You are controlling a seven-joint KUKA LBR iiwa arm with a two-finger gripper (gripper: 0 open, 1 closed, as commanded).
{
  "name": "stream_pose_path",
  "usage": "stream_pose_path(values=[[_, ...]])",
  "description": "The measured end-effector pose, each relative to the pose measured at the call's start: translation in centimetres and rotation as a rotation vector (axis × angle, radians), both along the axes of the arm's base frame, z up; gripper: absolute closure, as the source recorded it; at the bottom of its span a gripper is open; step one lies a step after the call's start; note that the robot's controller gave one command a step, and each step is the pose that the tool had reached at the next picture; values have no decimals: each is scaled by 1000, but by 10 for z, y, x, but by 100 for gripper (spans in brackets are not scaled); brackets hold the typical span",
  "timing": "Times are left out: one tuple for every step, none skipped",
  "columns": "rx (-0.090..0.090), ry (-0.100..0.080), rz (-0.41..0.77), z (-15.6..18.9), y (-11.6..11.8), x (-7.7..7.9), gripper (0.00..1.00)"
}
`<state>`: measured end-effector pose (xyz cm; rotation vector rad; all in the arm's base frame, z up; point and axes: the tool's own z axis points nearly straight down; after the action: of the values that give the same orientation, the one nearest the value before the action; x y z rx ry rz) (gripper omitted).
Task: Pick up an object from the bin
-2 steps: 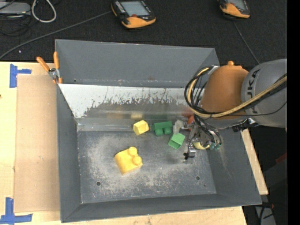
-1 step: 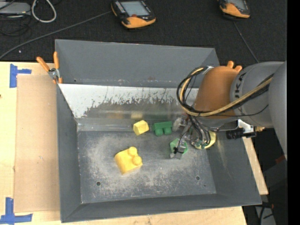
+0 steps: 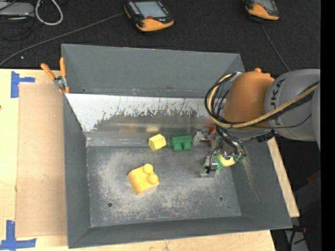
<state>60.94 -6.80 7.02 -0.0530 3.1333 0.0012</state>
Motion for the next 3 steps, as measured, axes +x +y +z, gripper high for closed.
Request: stream_pose_path(values=[[4,0,-210,-1,-12,-9,0],[5,-3,120,0,-80,1,100],[5,-3,119,0,-80,1,100]])
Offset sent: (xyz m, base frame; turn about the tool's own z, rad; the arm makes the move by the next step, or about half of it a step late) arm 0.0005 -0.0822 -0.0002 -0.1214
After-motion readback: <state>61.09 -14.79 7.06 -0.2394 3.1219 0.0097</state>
